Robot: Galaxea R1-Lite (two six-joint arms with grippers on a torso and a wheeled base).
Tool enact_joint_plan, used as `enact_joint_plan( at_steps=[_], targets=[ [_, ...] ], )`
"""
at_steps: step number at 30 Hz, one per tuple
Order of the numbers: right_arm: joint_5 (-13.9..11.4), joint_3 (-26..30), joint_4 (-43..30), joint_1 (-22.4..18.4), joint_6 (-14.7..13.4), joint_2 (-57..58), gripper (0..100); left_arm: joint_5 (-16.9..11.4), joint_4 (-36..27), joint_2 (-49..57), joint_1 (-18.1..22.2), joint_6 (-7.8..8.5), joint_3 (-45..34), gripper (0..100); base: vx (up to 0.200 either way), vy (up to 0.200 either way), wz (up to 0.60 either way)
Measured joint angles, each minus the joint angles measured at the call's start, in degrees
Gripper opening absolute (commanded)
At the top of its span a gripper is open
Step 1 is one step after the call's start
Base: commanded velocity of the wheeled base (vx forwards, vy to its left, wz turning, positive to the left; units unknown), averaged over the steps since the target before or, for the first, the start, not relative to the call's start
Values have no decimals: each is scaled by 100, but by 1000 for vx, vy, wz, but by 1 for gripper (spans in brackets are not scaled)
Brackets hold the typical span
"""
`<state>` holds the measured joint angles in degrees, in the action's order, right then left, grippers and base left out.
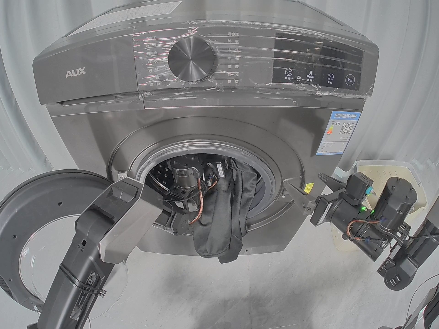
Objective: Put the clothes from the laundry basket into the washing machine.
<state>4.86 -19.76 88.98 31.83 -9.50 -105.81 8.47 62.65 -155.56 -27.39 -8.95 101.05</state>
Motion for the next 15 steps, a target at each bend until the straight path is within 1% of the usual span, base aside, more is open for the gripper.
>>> enact_joint_plan(
  at_steps=[3,7,10,15],
  targets=[
    [0,9,0,4,0,0,100,-29,-68,124,0,11,-299,100,0,0,0],
    [-5,15,0,6,0,-2,100,-144,-301,396,-61,37,-984,100,0,0,0],
    [-7,20,0,9,0,-9,100,-323,-550,667,-124,104,-1566,100,0,0,0],
    [-11,24,0,9,0,-17,100,-744,-796,1050,-308,233,-2260,100,0,0,0]
  ],
)
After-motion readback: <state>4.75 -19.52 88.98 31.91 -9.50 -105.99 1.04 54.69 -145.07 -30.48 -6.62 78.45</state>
